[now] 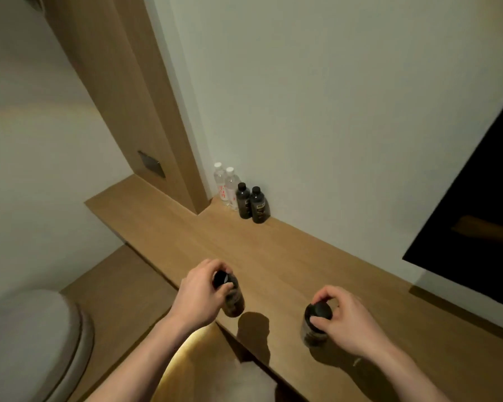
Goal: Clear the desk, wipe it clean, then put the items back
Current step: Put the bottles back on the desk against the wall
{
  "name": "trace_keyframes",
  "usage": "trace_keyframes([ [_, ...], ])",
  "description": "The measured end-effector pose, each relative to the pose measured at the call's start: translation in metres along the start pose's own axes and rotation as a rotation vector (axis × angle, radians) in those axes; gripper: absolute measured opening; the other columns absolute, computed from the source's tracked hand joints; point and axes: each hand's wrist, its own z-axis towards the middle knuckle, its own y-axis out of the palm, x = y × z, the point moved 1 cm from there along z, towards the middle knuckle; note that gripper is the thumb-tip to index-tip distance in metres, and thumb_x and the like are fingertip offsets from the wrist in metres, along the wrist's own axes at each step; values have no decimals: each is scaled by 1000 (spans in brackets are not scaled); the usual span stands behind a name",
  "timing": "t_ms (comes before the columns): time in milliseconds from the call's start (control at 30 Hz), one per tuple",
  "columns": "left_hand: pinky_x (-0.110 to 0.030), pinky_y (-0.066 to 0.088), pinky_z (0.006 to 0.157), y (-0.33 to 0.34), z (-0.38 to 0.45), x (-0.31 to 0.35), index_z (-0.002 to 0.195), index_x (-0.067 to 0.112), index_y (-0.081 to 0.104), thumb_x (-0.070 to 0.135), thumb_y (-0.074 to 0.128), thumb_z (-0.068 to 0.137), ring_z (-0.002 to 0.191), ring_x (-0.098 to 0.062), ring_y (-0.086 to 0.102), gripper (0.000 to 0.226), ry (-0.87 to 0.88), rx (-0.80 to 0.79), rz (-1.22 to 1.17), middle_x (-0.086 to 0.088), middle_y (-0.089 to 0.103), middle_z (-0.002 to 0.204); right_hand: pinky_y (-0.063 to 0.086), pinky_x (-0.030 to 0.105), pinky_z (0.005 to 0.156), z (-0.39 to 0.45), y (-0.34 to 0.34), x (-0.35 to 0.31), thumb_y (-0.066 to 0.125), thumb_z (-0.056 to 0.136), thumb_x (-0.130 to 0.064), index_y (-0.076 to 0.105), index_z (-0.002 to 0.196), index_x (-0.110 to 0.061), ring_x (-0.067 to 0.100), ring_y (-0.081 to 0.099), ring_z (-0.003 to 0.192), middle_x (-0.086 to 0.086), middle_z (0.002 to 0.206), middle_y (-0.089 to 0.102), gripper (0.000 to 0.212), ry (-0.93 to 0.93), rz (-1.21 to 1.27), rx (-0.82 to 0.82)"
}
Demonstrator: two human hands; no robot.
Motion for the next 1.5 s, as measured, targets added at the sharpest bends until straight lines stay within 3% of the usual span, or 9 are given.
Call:
trace_keyframes([
  [133, -37, 59, 88, 11, 65, -6, 101, 40, 60, 30, 72, 93, 101, -7, 60, 17, 23, -70, -25, 18, 60, 109, 47, 26, 66, 42, -13, -2, 84, 82, -35, 61, 93, -41, 7, 61, 77, -15, 98, 65, 27, 37, 9, 47],
  [267, -30, 57, 89, 31, 122, -8, 101, 40, 59, 27, 71, 94, 103, -8, 58, 19, 81, -178, -4, 18, 58, 110, 46, 27, 65, 77, -9, -2, 85, 79, -36, 61, 93, -39, 5, 56, 71, -13, 86, 64, 27, 73, 25, 114],
  [367, -24, 51, 88, 47, 168, -9, 97, 37, 57, 21, 71, 92, 100, -7, 56, 22, 128, -239, 23, 17, 57, 105, 54, 33, 76, 109, -2, -8, 84, 76, -35, 59, 96, -45, 9, 62, 77, -16, 100, 66, 34, 117, 62, 139],
  [500, -28, 51, 90, 63, 240, -4, 98, 31, 59, 15, 71, 91, 102, -9, 56, 21, 176, -284, 28, 13, 57, 107, 60, 41, 82, 162, 4, -22, 85, 77, -36, 59, 97, -48, 12, 68, 87, -17, 106, 64, 35, 169, 85, 163],
  [800, -37, 51, 98, 97, 367, 5, 103, 25, 61, 11, 69, 90, 107, -21, 61, 21, 224, -398, 101, 2, 60, 117, 52, 20, 72, 260, 9, -42, 84, 80, -23, 61, 93, -33, 14, 65, 94, -3, 104, 66, 28, 291, 141, 212],
  [967, -43, 53, 101, 113, 403, 8, 108, 23, 62, 10, 69, 91, 109, -25, 63, 22, 223, -427, 111, -1, 60, 120, 44, 16, 71, 294, 2, -54, 80, 85, -18, 61, 93, -33, 8, 61, 95, -12, 101, 62, 25, 315, 101, 297],
  [1233, -44, 52, 98, 121, 435, 3, 115, 21, 62, 15, 65, 95, 108, -29, 63, 22, 234, -355, 94, -4, 60, 121, 49, 28, 84, 361, -4, -72, 76, 87, -17, 62, 93, -31, 13, 59, 99, -11, 105, 61, 21, 313, 107, 374],
  [1500, -38, 40, 117, 102, 428, -8, 146, 21, 50, 4, 59, 95, 132, -22, 51, 55, 314, -430, 27, 2, 48, 147, 53, 31, 97, 405, 8, -87, 69, 93, -11, 68, 114, -25, 14, 61, 105, -4, 115, 65, 25, 289, 155, 382],
])
